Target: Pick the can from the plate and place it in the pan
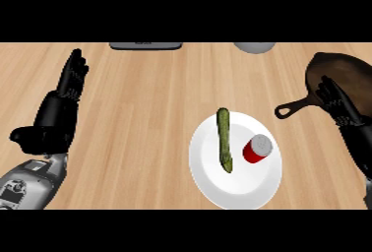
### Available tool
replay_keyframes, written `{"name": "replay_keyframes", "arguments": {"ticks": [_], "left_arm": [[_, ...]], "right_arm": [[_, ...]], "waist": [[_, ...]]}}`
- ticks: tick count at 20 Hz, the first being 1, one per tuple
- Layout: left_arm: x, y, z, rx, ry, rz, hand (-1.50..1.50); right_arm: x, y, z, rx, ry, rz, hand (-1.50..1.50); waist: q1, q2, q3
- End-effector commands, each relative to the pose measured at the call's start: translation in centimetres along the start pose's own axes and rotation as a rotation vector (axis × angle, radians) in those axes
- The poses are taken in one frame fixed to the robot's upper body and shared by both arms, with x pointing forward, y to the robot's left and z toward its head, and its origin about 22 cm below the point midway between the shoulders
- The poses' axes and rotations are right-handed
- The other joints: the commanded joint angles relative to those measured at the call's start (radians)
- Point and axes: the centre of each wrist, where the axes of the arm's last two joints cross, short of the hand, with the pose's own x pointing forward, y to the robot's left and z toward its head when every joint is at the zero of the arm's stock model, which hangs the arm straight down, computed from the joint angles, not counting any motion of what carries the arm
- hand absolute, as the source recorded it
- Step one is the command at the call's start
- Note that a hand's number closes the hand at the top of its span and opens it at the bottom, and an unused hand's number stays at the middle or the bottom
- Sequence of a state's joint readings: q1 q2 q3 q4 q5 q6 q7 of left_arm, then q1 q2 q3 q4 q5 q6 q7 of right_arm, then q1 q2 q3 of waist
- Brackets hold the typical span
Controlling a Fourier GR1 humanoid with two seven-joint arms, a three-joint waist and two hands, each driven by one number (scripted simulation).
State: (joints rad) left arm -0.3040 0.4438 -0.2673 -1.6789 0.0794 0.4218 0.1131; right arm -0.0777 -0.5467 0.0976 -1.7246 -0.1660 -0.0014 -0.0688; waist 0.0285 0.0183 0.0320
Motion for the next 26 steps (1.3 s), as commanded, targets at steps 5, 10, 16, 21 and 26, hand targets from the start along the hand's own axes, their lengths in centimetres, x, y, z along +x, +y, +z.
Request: {"name": "replay_keyframes", "arguments": {"ticks": [5,10,16,21,26], "left_arm": [[-2.4,2.0,0.4,0.038,0.220,0.145,0.00],[-6.1,3.1,3.2,0.028,0.370,0.235,0.00],[-5.5,3.1,1.1,0.038,0.344,0.253,0.00],[-4.6,2.1,0.7,0.012,0.366,0.248,0.00],[-4.2,2.6,2.3,0.006,0.350,0.245,0.00]], "right_arm": [[2.1,0.5,-5.3,0.035,-0.192,-0.335,1.50],[0.3,-1.9,-0.6,-0.132,-0.149,0.111,1.50],[-2.1,-6.2,4.5,-0.079,-0.016,0.302,-1.50],[2.5,-6.4,2.4,0.042,-0.063,0.450,-1.50],[4.4,-5.7,-0.7,0.173,0.025,0.573,-1.50]], "waist": [[0.007,-0.011,-0.031],[-0.042,-0.021,-0.033],[-0.043,-0.017,-0.032],[-0.032,-0.019,-0.033],[-0.004,-0.018,-0.033]]}}
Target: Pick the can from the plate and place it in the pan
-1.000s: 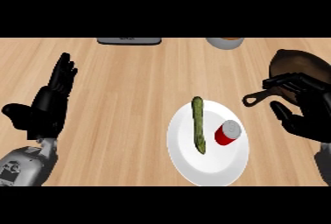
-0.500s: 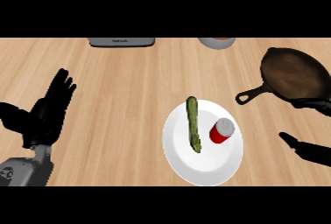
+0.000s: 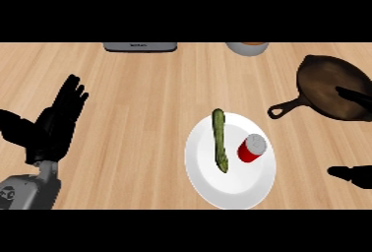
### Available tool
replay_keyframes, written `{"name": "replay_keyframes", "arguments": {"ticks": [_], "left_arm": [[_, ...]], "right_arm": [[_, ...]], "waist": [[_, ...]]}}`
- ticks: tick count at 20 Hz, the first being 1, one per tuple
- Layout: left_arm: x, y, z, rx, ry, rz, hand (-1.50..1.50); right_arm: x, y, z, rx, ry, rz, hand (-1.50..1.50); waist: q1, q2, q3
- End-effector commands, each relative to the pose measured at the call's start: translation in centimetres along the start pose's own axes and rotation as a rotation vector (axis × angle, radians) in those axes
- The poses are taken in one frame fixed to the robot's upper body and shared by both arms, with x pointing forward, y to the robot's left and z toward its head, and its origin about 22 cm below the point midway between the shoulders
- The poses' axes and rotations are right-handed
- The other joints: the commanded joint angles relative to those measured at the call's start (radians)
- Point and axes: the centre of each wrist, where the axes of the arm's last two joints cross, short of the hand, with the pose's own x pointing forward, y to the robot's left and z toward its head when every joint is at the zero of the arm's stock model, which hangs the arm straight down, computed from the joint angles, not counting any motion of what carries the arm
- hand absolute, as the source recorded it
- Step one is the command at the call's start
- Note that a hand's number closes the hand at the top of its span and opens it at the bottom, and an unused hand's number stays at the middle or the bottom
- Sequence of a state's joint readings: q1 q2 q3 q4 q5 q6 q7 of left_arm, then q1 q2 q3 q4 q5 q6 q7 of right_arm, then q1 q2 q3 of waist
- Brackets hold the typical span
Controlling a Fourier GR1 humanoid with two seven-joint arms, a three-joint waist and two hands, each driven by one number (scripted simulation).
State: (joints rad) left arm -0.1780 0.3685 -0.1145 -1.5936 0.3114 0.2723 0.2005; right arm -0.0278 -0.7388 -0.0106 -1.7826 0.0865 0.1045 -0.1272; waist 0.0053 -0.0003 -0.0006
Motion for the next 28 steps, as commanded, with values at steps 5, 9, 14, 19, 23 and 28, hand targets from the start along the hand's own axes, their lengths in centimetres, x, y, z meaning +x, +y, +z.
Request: {"name": "replay_keyframes", "arguments": {"ticks": [5,9,14,19,23,28], "left_arm": [[-0.1,-1.0,-0.3,-0.015,0.000,0.011,0.00],[-1.7,-0.7,-0.9,-0.014,-0.016,0.013,0.00],[-0.5,0.8,-0.7,-0.016,-0.015,-0.002,0.00],[-1.5,0.3,-0.3,0.005,0.010,-0.012,0.00],[-0.6,-0.4,0.9,0.008,-0.008,-0.010,0.00],[-1.1,0.3,1.4,-0.001,-0.006,0.009,0.00]], "right_arm": [[5.1,1.2,-4.3,0.211,0.080,0.278,-1.50],[6.0,2.8,-5.8,0.379,0.128,0.372,-1.50],[5.9,3.8,-6.2,0.644,0.248,0.440,-1.50],[9.8,6.3,-6.0,0.676,0.219,0.477,-1.50],[10.6,7.0,-7.9,0.695,0.233,0.602,-1.50],[11.8,8.2,-6.0,0.637,0.265,0.714,-1.50]], "waist": [[0.012,0.002,-0.001],[0.010,0.006,-0.002],[0.007,0.001,-0.001],[-0.006,-0.001,0.000],[0.005,-0.001,0.000],[-0.001,-0.002,0.000]]}}
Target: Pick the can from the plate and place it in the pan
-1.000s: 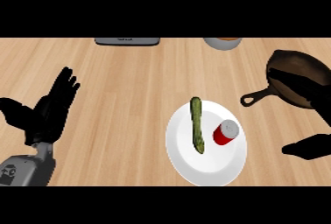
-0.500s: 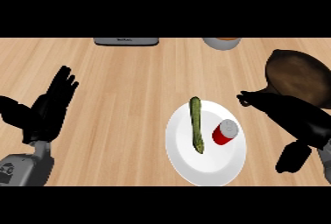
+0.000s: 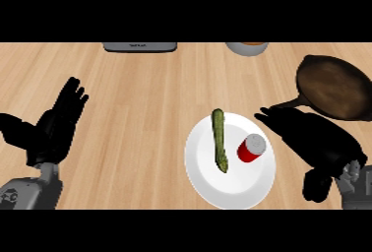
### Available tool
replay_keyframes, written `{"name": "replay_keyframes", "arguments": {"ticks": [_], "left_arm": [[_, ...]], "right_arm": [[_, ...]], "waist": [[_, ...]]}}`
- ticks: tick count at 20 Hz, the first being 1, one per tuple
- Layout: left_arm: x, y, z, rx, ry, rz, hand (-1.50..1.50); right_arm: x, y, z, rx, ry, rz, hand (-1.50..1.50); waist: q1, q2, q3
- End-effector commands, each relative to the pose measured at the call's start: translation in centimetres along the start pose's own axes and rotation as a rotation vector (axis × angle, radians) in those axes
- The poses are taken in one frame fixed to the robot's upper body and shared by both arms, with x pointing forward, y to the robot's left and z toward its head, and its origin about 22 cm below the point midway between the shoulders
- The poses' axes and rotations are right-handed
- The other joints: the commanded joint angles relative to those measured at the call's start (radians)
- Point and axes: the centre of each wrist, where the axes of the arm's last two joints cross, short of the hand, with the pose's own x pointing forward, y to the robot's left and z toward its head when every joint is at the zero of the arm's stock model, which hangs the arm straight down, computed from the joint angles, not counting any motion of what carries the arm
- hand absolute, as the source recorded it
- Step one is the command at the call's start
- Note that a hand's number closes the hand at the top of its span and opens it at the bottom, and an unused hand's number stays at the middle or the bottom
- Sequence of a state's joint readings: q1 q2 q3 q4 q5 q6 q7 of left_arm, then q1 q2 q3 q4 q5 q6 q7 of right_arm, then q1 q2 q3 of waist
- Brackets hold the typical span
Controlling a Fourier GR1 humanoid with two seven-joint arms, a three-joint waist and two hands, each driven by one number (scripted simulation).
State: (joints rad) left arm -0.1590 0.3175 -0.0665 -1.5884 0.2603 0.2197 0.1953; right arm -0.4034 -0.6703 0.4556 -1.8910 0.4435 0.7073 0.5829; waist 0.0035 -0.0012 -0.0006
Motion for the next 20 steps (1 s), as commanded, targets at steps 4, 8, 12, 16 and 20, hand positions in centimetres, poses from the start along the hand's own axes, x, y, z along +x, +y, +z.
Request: {"name": "replay_keyframes", "arguments": {"ticks": [4,8,12,16,20], "left_arm": [[0.2,-0.9,-0.4,-0.013,-0.009,0.014,0.00],[-2.2,0.5,-0.8,0.001,0.003,0.001,0.00],[0.2,-0.8,0.2,0.014,0.001,0.005,0.00],[-0.4,-0.2,-0.6,-0.018,-0.008,0.000,0.00],[0.8,0.7,0.0,-0.012,0.007,0.004,0.00]], "right_arm": [[3.9,1.6,-2.5,-0.036,0.036,0.034,-1.50],[4.9,1.0,-1.9,-0.027,-0.002,0.037,-1.50],[6.3,1.3,-2.8,0.012,0.060,0.052,-1.50],[6.2,2.3,-4.9,0.014,0.107,0.047,-1.50],[4.2,2.9,-6.9,0.011,0.101,0.020,-1.50]], "waist": [[0.003,0.002,0.001],[-0.002,0.002,0.000],[0.001,0.000,0.001],[-0.001,0.002,0.000],[0.003,0.002,0.001]]}}
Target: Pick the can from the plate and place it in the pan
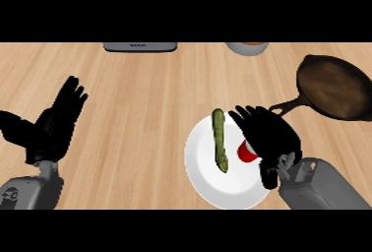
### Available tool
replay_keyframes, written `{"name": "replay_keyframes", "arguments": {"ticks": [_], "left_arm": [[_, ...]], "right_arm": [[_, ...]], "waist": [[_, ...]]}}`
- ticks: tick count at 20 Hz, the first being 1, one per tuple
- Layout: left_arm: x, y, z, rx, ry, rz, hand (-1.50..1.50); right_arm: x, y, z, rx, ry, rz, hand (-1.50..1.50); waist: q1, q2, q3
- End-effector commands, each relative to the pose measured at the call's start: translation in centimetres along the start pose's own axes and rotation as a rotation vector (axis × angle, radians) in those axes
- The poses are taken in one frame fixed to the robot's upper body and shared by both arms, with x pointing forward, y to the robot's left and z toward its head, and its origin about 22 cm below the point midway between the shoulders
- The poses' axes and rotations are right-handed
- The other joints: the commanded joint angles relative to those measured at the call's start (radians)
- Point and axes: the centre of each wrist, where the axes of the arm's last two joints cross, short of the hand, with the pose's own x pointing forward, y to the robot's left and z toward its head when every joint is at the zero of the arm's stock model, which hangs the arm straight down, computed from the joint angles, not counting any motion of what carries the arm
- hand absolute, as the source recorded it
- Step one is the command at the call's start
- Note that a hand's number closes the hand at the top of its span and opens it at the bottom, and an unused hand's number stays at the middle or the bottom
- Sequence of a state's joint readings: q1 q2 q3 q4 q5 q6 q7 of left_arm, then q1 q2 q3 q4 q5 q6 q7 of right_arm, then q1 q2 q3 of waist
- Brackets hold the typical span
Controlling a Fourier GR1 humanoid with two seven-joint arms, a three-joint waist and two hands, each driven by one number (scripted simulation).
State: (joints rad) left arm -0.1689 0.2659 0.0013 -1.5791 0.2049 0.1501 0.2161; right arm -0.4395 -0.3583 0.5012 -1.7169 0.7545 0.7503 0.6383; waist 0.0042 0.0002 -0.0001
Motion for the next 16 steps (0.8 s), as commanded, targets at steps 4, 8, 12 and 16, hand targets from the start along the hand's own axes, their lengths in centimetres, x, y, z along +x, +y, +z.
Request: {"name": "replay_keyframes", "arguments": {"ticks": [4,8,12,16], "left_arm": [[-0.5,0.6,-2.1,0.001,0.005,0.006,0.00],[-1.0,-1.2,0.3,0.012,0.000,-0.010,0.00],[-0.6,0.0,0.7,0.000,0.002,-0.011,0.00],[-0.6,0.0,-1.0,0.001,0.012,-0.012,0.00]], "right_arm": [[-0.8,-0.2,-1.9,0.041,0.000,-0.006,-1.50],[-0.7,1.3,-5.0,0.050,0.010,0.012,-1.50],[-1.5,3.4,-4.1,0.040,-0.009,-0.001,-1.50],[-0.5,4.7,-4.8,0.048,-0.014,-0.032,-1.50]], "waist": [[-0.004,0.001,0.000],[0.004,0.001,0.000],[-0.001,0.000,0.000],[-0.003,0.000,0.000]]}}
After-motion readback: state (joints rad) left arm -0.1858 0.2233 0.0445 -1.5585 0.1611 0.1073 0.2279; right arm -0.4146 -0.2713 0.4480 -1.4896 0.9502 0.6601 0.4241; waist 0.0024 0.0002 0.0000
